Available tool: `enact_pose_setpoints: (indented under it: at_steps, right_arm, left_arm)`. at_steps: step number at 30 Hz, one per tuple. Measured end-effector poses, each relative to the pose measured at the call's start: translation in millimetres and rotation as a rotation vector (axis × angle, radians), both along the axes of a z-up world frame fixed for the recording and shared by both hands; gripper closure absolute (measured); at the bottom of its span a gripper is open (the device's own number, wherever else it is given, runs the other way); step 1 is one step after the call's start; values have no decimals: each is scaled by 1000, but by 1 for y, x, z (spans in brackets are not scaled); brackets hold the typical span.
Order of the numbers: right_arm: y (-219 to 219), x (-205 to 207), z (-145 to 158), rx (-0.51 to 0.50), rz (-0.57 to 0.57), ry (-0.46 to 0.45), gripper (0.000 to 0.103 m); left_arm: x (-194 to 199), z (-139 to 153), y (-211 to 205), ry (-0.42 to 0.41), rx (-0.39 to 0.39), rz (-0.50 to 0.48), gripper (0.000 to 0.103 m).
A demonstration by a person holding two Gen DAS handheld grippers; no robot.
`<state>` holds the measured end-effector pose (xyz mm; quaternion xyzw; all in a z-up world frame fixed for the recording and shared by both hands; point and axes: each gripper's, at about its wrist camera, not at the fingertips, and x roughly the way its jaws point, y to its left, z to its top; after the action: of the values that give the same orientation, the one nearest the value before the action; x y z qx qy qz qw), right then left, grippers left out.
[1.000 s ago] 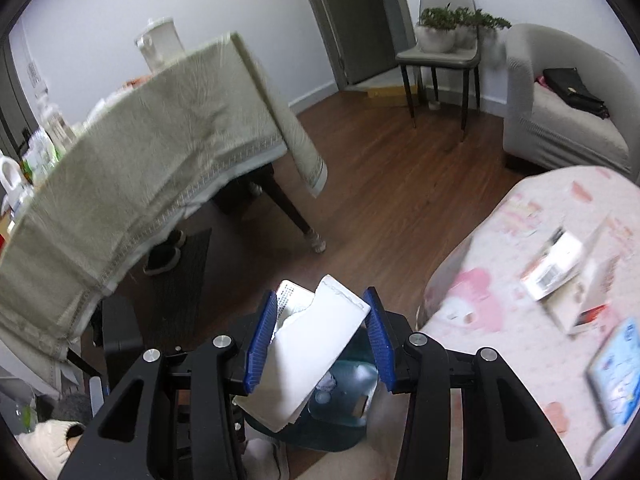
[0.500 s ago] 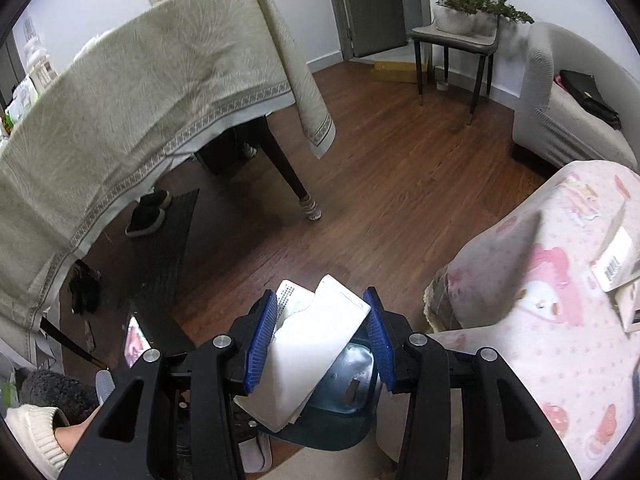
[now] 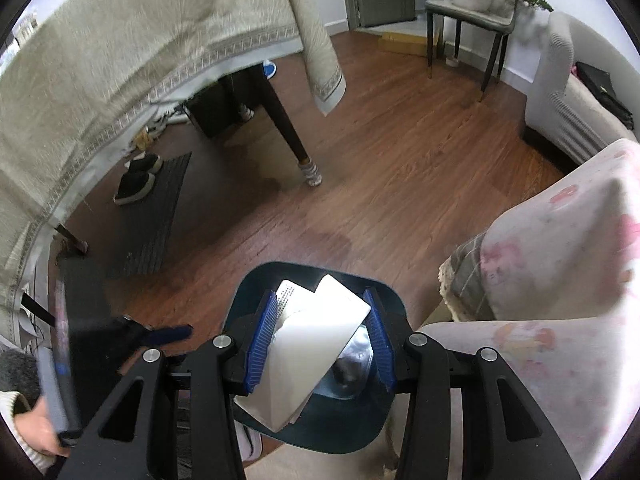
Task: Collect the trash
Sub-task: 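Open the left tool to drop the packet while the right tool drops the carton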
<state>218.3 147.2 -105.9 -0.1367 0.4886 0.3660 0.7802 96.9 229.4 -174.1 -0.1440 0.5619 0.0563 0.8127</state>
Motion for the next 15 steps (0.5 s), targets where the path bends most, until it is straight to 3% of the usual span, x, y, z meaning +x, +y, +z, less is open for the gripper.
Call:
enact_pose_setpoints:
  at_steps: [6,15]
  right_arm:
    - [11,1,-26,-39,4,39,58]
    - [26,0,-56,-94,12,72,58]
  left_arm:
    - [-8,22,14,-62,-17,26,30]
    - [-19,53,17,-143,-14,36,47]
